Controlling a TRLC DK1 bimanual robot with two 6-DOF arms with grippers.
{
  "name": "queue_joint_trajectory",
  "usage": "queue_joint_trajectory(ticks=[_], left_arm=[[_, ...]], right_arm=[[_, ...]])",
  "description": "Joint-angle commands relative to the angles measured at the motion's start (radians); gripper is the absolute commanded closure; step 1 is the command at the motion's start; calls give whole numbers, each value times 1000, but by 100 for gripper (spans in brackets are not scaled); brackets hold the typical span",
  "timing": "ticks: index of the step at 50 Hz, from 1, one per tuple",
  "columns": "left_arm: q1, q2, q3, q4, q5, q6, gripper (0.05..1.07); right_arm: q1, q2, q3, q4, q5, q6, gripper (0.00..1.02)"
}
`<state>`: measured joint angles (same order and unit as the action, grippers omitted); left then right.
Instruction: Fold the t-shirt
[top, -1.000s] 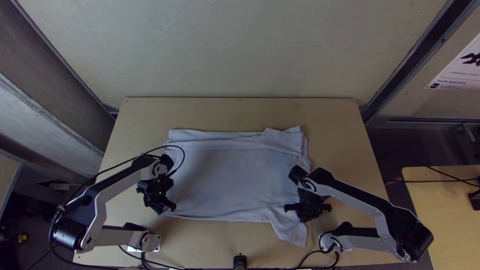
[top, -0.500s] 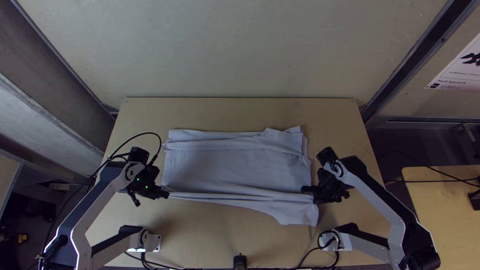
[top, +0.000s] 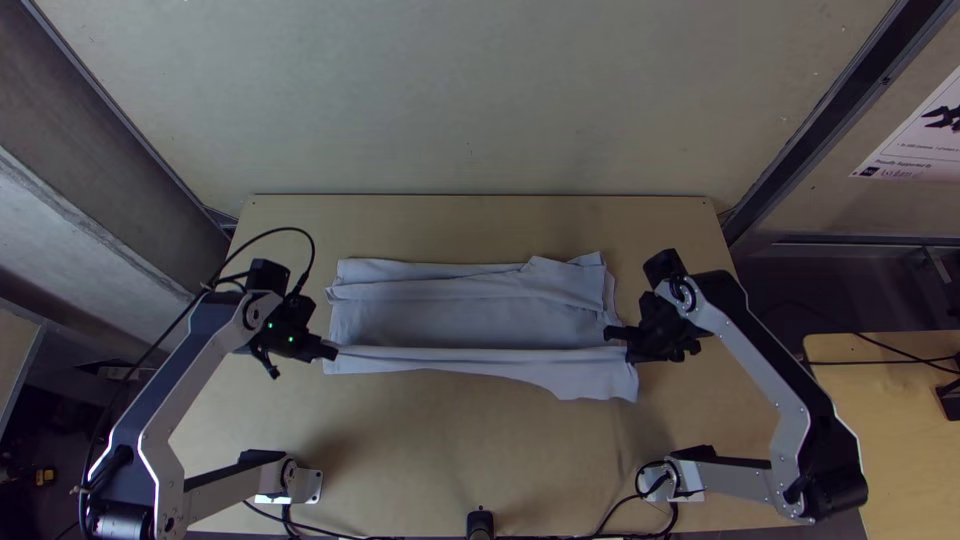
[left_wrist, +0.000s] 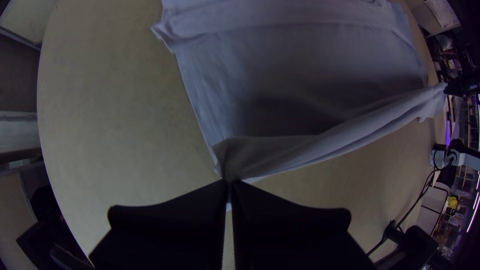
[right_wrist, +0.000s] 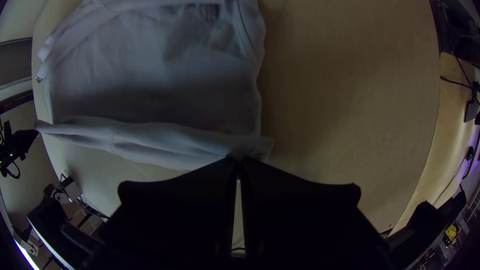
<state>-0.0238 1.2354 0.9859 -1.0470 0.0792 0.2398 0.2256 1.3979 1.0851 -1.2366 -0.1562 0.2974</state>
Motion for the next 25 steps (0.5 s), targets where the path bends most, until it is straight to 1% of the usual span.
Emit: queue_joint_trajectory(ticks=[1,15,25], left_arm=[[7,59,74,-1,2,-2,104],[-4,205,234,4,2,-5,104],[-1,297,316,8,-10,9,104]], right_arm=[[-17,59,65,-12,21,-18,99],[-48,219,220,8,27,-37,99],[-52,339,341,9,30,-43,99]])
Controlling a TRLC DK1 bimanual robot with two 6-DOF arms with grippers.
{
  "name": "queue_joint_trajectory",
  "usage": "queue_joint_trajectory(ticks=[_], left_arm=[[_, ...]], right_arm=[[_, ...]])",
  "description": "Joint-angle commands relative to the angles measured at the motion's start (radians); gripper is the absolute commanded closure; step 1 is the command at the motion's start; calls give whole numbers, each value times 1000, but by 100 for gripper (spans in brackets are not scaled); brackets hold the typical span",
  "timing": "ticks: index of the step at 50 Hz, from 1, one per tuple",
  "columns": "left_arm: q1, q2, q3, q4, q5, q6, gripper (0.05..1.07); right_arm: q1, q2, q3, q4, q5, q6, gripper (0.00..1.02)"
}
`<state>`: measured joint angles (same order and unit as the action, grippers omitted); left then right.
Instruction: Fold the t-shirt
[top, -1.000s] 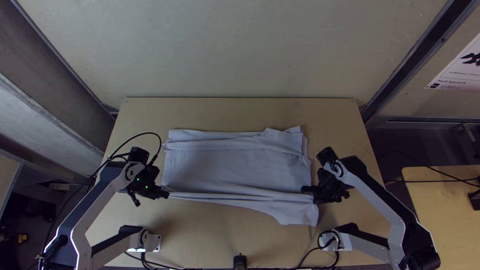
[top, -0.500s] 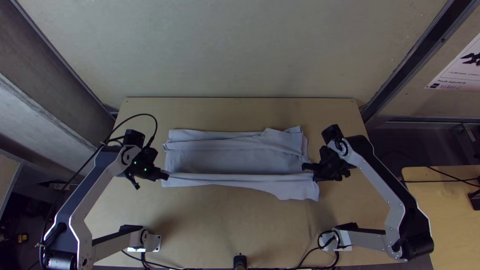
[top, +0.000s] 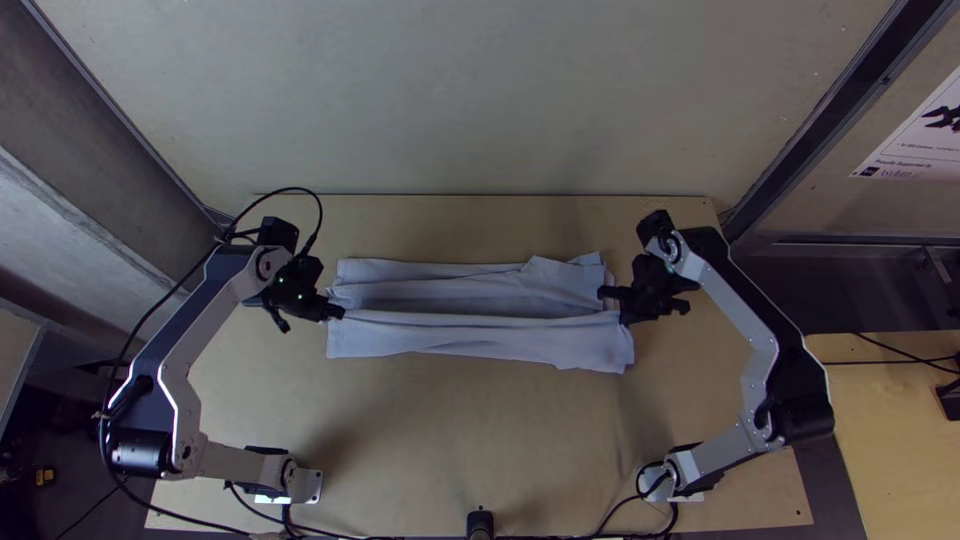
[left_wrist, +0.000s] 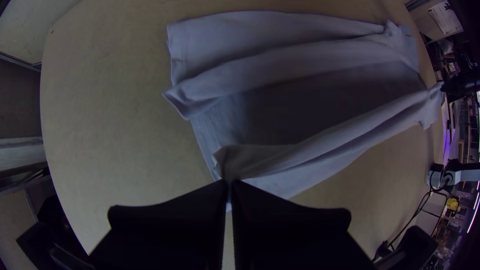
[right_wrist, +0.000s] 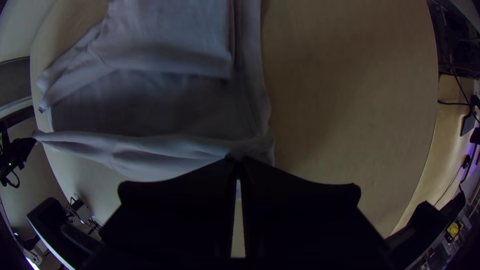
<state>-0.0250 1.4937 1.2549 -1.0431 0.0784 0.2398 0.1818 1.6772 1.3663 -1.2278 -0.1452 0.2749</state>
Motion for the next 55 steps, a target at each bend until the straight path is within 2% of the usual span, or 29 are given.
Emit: queue_joint_trajectory(ticks=[1,38,40,42,45,46,47,50,55], left_arm=[[2,46,57,6,-11,10,104],[23,364,337,37,-17,15,103],[22,375,337,41,-17,9,92],[19,387,334,45,-16,3,72],[17,399,330,45,-17,-25,32],[16,402,330,45,-17,-37,18],[16,405,330,46,-16,-45,8],[16,407,333,66,-14,-68,9],[27,390,339,95,6,-108,9]], right_arm=[[-7,70,71,1,19,-20,99],[2,464,471,-4,26,-26,99],[2,490,487,-9,26,-25,97],[4,506,491,-13,26,-28,86],[5,535,522,-9,27,-40,65],[4,546,533,-10,27,-40,60],[2,552,544,-10,27,-40,57],[-5,561,573,-10,27,-46,38],[-18,538,602,-10,27,-51,17]])
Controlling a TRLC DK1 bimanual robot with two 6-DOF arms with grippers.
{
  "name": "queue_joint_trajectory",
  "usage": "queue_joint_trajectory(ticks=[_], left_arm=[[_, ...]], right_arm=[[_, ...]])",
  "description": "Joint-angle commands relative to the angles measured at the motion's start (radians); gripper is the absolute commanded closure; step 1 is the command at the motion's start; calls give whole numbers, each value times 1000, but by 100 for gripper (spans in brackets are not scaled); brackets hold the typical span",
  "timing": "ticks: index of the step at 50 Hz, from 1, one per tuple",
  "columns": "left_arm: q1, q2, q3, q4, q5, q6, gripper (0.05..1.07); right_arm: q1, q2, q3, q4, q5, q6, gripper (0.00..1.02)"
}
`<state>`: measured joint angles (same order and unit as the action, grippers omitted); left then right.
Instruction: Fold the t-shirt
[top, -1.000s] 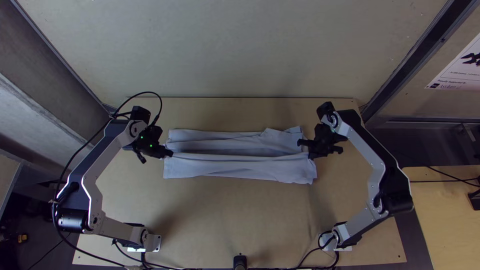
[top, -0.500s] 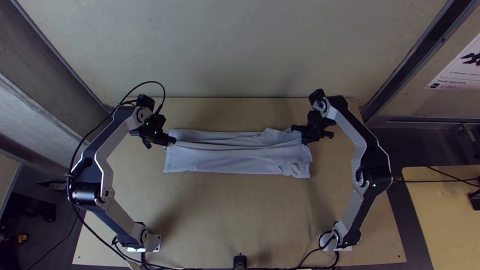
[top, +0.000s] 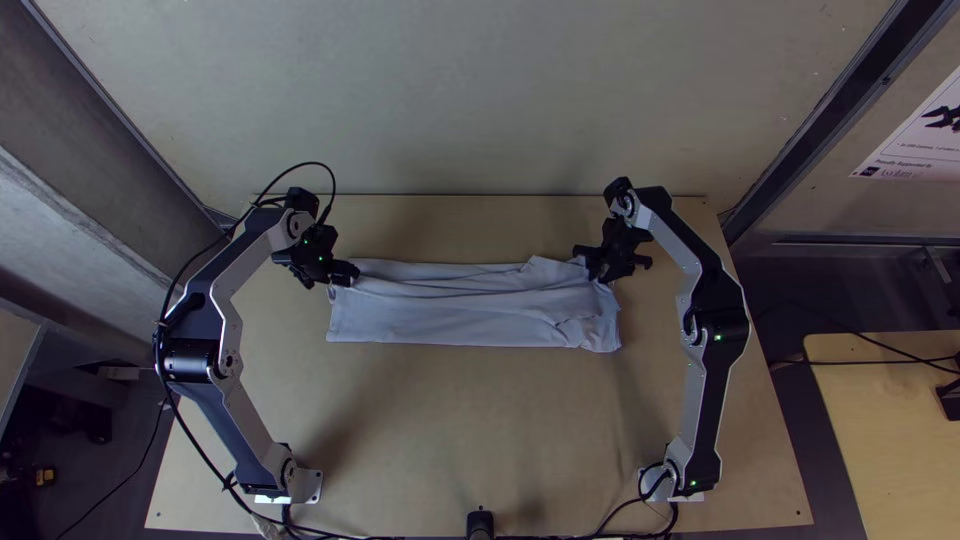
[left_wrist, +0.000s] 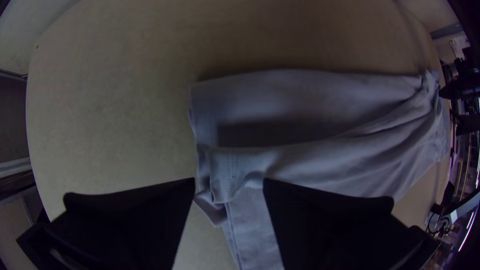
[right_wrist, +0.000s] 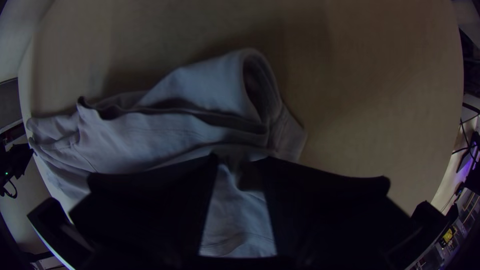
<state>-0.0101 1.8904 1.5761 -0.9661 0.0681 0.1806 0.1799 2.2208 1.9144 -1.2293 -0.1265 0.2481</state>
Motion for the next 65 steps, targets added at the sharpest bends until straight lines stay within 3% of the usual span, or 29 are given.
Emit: queue_joint_trajectory(ticks=[1,12,18,27,33,38,44,65], left_arm=[[16,-10,19,23,22,-56,9],[116,-80,24,23,219,-155,9],[177,-116,-22,10,329,-164,9],[256,-177,-134,4,476,-116,9],[298,-186,-180,-14,582,-44,10],[328,-175,-208,-23,644,-18,10],[332,-165,-242,-5,650,8,9],[302,-45,-289,142,592,-18,9]], right_arm=[[-17,-15,60,-9,7,-24,17],[-45,-147,72,17,11,-24,4],[-68,-234,72,25,18,-24,3],[-95,-360,67,31,18,-24,3],[-111,-420,80,31,13,-61,3],[-125,-460,107,31,-42,-82,3],[-142,-510,129,34,-102,-87,3],[-181,-586,127,39,-108,-95,3]])
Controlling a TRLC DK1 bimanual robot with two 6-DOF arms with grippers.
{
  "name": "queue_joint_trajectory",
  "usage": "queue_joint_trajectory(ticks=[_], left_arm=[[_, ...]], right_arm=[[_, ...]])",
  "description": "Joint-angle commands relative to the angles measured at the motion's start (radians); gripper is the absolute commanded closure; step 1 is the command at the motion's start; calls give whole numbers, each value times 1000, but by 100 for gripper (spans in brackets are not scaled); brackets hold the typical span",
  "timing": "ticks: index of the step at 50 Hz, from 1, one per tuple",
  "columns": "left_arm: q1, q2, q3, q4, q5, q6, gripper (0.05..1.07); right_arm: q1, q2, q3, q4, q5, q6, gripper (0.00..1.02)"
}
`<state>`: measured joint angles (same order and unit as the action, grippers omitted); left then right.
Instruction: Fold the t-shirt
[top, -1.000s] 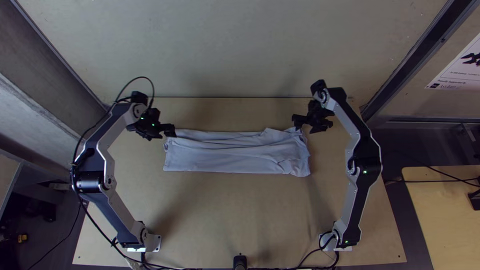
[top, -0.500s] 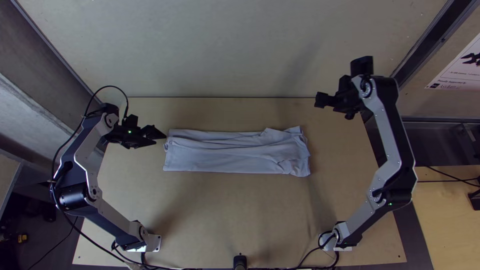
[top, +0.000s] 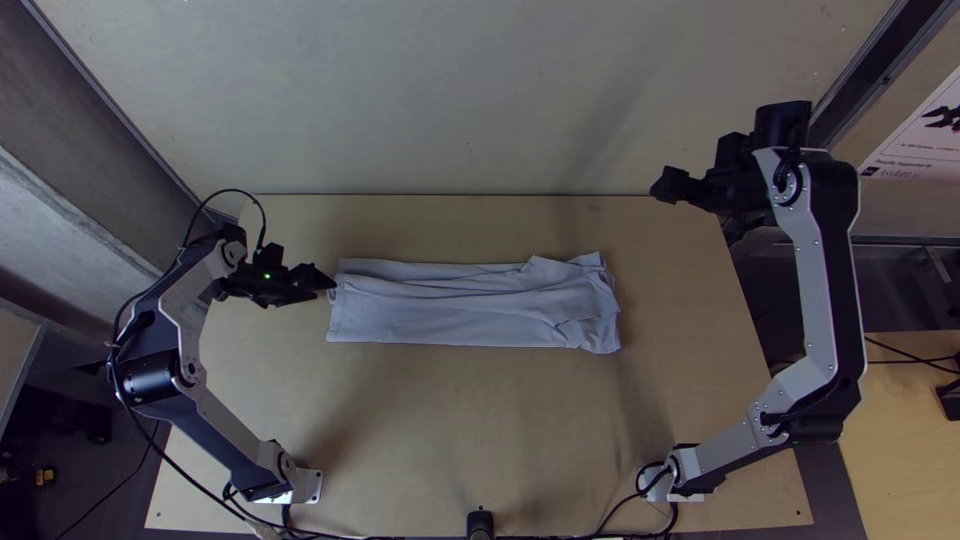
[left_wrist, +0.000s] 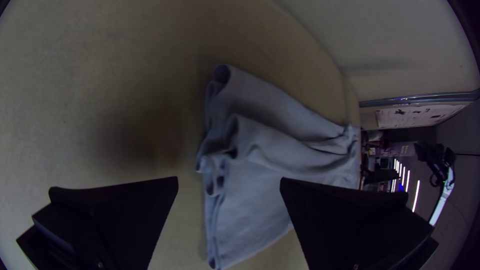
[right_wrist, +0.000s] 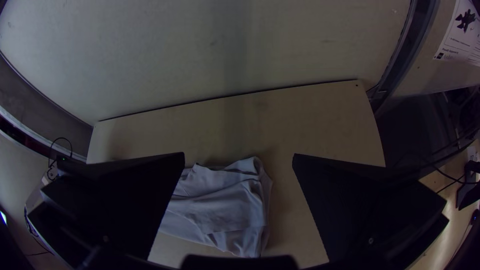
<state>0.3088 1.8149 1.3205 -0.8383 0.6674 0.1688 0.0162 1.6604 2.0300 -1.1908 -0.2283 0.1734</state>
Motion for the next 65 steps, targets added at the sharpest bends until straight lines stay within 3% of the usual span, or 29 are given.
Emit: queue_joint_trajectory(ticks=[1,13,23,45,47,49,56,65], left_arm=[[-20,34,-33,19,-8,-9,9],[-103,49,-43,56,-9,-71,9],[-224,46,-58,127,-19,-181,9],[-505,104,-17,242,-242,-388,10],[-522,109,-18,242,-270,-391,15],[-534,112,-20,239,-308,-402,29],[-545,92,-29,242,-396,-405,105],[-487,15,-24,209,-497,-380,104]], right_arm=[[-19,-27,12,0,-6,-23,3],[-25,-34,-4,0,-6,-46,3],[-27,-34,-4,2,-6,-52,3],[-67,-73,-37,2,-8,-68,3],[-68,-80,-48,2,-8,-69,3],[-68,-90,-59,2,-9,-69,3],[-70,-110,-91,2,-14,-71,3],[-73,-131,-123,8,-16,-68,3]])
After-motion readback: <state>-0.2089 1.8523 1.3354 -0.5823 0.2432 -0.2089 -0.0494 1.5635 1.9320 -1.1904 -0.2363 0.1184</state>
